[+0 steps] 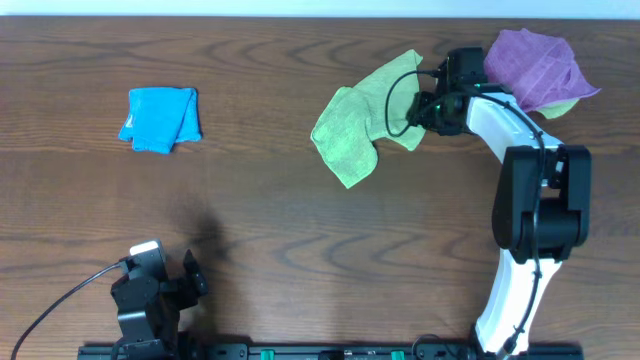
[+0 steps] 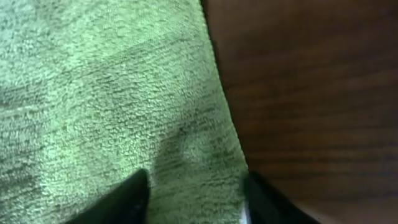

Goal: Fold the cloth
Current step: 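Pull the green cloth toward table center with the right gripper, then reach the left gripper to the green cloth's left edge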

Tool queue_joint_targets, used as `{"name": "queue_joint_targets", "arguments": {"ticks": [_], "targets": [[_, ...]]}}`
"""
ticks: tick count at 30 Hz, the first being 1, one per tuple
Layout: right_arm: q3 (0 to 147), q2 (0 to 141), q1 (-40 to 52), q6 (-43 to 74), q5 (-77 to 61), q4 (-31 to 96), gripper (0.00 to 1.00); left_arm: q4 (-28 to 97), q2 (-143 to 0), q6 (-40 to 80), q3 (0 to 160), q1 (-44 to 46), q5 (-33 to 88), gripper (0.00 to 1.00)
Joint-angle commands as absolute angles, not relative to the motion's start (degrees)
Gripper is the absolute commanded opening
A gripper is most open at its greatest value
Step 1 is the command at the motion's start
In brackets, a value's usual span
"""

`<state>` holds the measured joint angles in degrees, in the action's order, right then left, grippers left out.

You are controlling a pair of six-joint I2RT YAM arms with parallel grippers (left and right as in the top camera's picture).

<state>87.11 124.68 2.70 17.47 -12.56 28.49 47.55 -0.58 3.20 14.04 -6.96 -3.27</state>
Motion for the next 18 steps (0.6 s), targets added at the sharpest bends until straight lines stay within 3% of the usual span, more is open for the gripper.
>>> {"name": "queue_joint_targets", "arguments": {"ticks": [1,2,6,18], "targets": [[86.39,125.97,2.22,19.38,-13.98,28.21,0.33,51.42,-0.21,2.98,13.5,-6.72,-4.91,0.95],[86.39,125.97,2.22,19.7,-14.0,28.21,0.23,51.4,-0.21,2.98,13.5,-6.72,-4.91,0.95],[86.41,125.97,2.26,19.7,-13.98,28.1,0.01,51.42,-0.21,2.98,13.5,-6.72,-4.91,0.95],[87.07,120.4,2.35,19.7,-9.28,41.45,0.01,51.4,-0.21,2.98,13.5,-6.72,-4.91,0.95]]}}
